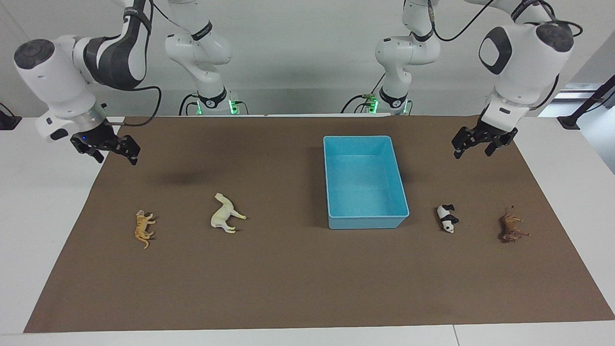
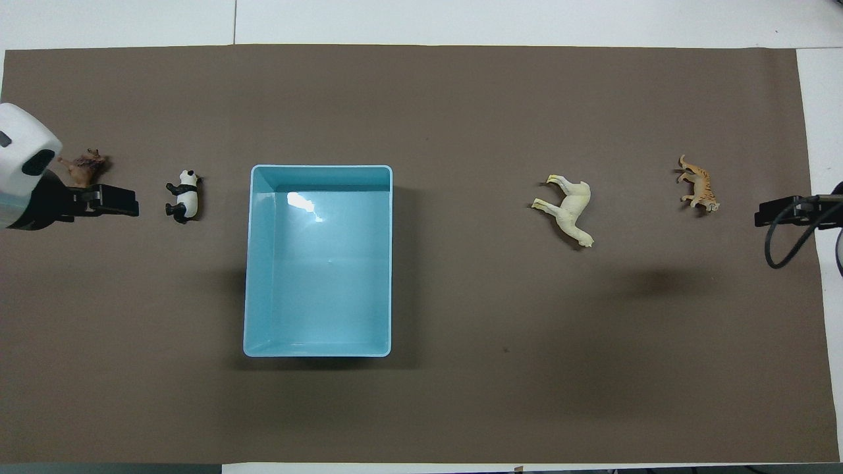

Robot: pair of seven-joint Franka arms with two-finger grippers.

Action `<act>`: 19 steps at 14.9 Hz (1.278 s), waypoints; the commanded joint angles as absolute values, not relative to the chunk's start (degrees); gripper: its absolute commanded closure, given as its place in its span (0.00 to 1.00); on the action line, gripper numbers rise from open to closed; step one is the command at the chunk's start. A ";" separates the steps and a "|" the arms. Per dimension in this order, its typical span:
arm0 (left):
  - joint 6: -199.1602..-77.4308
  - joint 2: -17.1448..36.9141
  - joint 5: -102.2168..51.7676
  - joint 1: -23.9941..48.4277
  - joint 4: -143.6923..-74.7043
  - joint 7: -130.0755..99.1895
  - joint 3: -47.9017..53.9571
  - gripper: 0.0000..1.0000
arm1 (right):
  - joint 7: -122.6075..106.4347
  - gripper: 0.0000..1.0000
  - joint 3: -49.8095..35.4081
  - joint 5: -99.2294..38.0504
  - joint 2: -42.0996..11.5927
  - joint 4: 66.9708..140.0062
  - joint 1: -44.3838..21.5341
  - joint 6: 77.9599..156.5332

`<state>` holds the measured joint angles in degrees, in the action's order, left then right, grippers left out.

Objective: Put all toys into storage box
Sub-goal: 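Grasp the panda with the left gripper while the right gripper reaches the tiger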

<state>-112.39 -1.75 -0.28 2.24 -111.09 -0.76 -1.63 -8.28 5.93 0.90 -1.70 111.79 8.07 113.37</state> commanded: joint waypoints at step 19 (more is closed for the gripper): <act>-140.09 14.32 -0.09 1.67 -120.06 -1.32 -2.02 0.00 | -18.45 0.00 4.75 -2.02 -22.14 110.13 7.91 139.47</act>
<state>-138.37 13.02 -0.25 0.71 -120.45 -0.18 -1.66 -15.46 4.96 -1.08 -20.56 110.67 7.49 137.16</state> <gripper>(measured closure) 0.000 0.000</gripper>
